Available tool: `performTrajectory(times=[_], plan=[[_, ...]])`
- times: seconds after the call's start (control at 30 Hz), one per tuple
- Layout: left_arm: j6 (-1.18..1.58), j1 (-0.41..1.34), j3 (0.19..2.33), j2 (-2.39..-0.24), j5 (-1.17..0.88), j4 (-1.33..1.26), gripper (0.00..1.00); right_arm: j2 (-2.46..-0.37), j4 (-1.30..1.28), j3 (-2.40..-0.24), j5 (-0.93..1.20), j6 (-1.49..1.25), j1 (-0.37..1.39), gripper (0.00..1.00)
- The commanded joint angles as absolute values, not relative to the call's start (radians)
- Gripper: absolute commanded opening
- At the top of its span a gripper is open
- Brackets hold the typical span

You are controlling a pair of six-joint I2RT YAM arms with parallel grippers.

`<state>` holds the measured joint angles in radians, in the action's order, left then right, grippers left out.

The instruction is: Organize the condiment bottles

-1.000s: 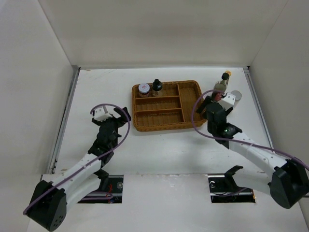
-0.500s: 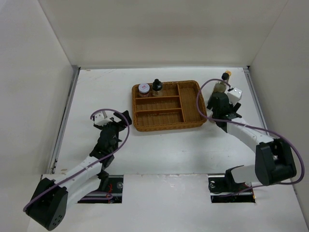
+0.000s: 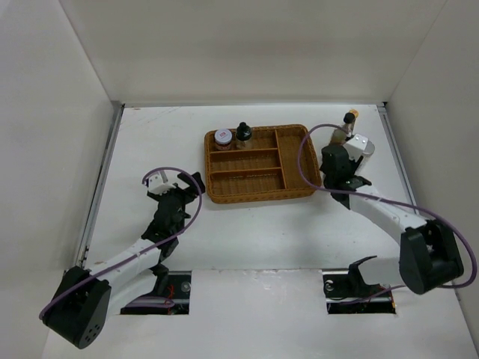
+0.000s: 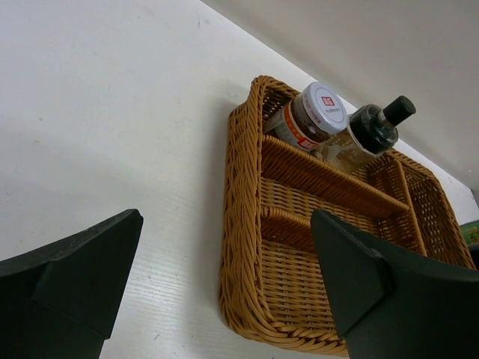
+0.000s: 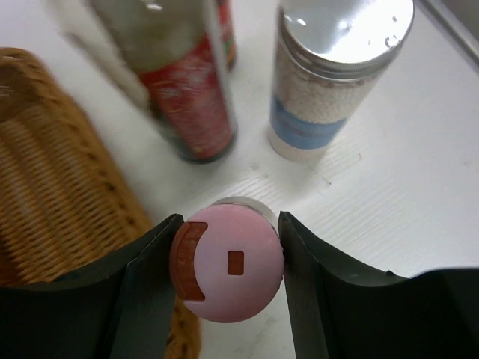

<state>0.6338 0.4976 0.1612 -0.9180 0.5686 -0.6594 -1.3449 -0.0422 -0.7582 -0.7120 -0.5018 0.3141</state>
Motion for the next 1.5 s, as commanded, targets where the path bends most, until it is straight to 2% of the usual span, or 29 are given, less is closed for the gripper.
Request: performTrajectory(times=[0.0, 0.17, 0.33, 0.63, 0.83, 1.23, 1.37, 1.47], plan=[[0.646, 0.481, 0.16, -0.919, 0.571, -0.723, 1.0, -1.232, 0.014, -0.81, -0.863, -0.421, 0.422, 0.44], [0.67, 0.455, 0.175, -0.934, 0.59, -0.674, 1.0, -1.281, 0.118, -0.922, -0.803, -0.38, 0.536, 0.45], [0.673, 0.459, 0.235, -0.996, 0.614, -0.589, 1.0, -1.527, 0.248, -1.125, -0.598, -0.359, 0.593, 0.46], [0.721, 0.482, 0.337, -1.041, 0.696, -0.441, 1.0, -1.847, 0.23, -1.436, -0.494, -0.356, 0.601, 0.45], [0.738, 0.472, 0.452, -1.037, 0.698, -0.215, 1.0, -1.94, 0.209, -1.494, -0.476, -0.362, 0.601, 0.46], [0.721, 0.358, 0.439, -1.054, 0.446, -0.245, 1.0, -2.023, 0.17, -1.514, -0.561, -0.357, 0.597, 0.47], [0.732, 0.352, 0.417, -1.063, 0.468, -0.267, 1.0, -2.043, 0.143, -1.525, -0.563, -0.356, 0.594, 0.52], [0.745, 0.346, 0.391, -1.025, 0.476, -0.284, 1.0, -2.046, 0.141, -1.508, -0.563, -0.368, 0.594, 0.6]])
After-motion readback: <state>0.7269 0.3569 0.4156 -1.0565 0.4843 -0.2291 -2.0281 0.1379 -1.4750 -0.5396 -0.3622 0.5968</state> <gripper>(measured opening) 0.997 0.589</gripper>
